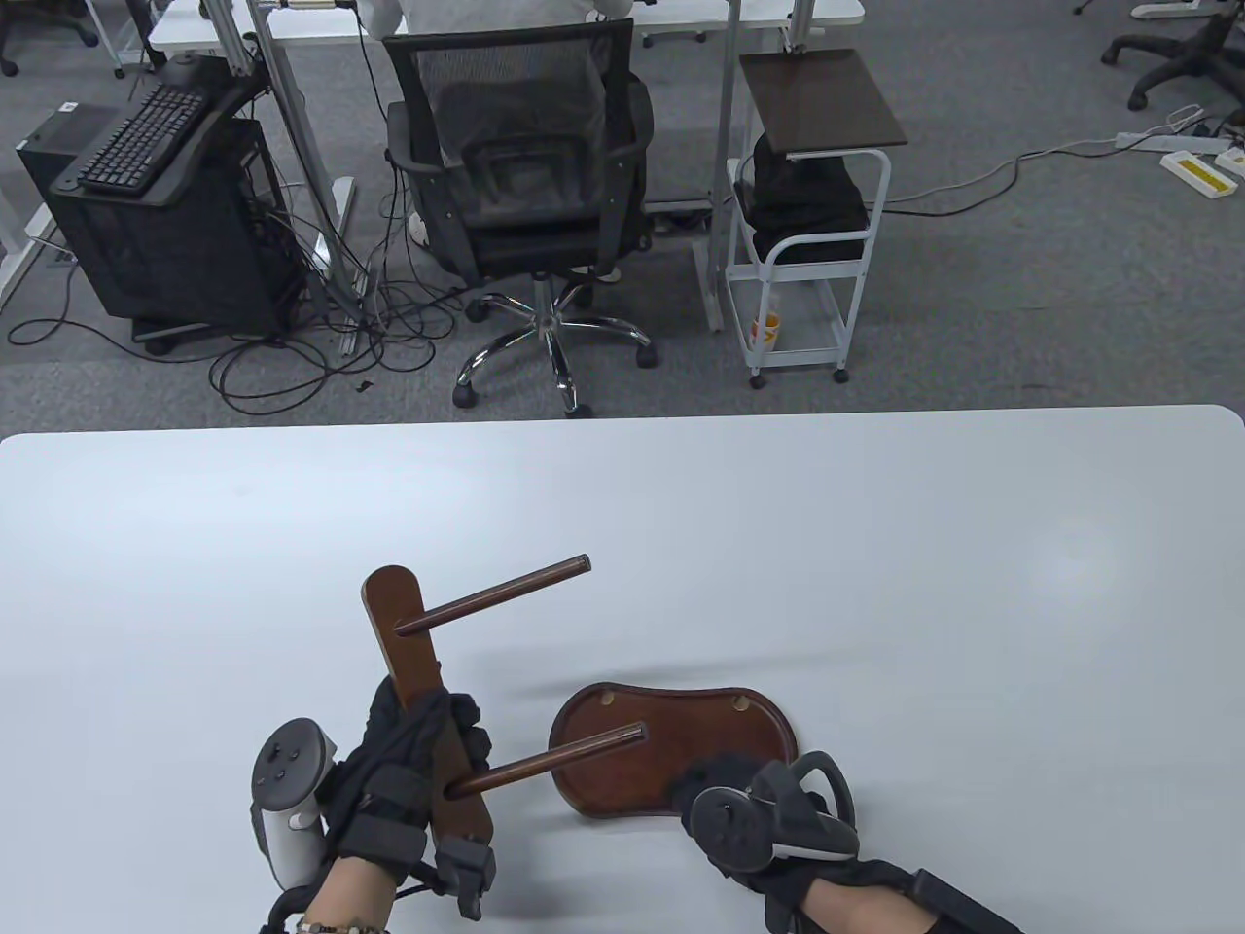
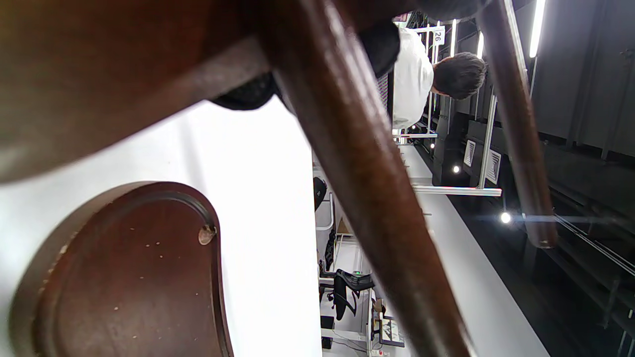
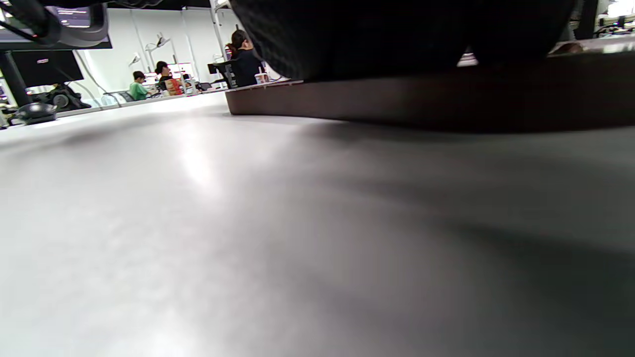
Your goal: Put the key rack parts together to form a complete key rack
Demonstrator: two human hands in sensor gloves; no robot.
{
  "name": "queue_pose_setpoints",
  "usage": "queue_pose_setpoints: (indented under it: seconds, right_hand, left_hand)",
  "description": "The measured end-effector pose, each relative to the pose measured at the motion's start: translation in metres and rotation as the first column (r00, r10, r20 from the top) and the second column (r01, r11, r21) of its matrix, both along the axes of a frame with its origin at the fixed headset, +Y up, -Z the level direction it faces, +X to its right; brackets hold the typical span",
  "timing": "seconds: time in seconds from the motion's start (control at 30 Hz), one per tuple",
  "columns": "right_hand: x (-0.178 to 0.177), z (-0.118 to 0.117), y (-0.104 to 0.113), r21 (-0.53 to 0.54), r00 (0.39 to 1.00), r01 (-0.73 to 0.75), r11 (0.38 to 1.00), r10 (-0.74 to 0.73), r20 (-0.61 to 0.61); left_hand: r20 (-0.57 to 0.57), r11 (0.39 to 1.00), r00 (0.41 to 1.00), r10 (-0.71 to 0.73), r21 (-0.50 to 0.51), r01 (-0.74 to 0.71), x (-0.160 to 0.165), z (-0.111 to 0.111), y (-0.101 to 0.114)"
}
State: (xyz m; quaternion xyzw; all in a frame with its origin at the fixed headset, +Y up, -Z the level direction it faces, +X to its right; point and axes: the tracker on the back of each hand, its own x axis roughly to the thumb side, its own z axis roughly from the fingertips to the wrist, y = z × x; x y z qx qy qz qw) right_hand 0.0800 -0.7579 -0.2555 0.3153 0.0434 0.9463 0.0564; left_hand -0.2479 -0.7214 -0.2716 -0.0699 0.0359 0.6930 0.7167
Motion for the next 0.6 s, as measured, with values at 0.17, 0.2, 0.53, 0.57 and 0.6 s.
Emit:
queue_pose_setpoints:
  seconds: [0.17,0.2,0.53,0.57,0.6]
  right_hand:
    - [-0.0054,0.0056,-0.0001,-0.008,1.000,0.005,1.000,-0.005,-0.023]
    - [-0.0059,0.0061,-0.0001,-0.008,1.000,0.006,1.000,-0.006,-0.026]
    - [-0.0073,0.0069,-0.0015,-0.016,0.999,0.010,1.000,-0.010,-0.039]
    - [-0.0069,0.0071,-0.0017,-0.021,0.999,0.013,1.000,-0.013,-0.039]
    - [-0.0063,0.0072,-0.0020,-0.026,0.999,0.018,0.999,-0.019,-0.038]
  left_hand:
    - [0.001,1.000,1.000,-0.003,-0.003,0.003,0.0002,-0.0001,-0.0003]
    - [0.001,1.000,1.000,-0.002,-0.003,0.002,0.0001,-0.0001,-0.0002]
    - [0.003,1.000,1.000,-0.006,-0.011,0.007,0.0007,-0.0002,-0.0010]
    - [0.003,1.000,1.000,-0.007,-0.011,0.007,0.0007,-0.0002,-0.0010]
    - [0.003,1.000,1.000,-0.007,-0.011,0.007,0.0007,-0.0002,-0.0010]
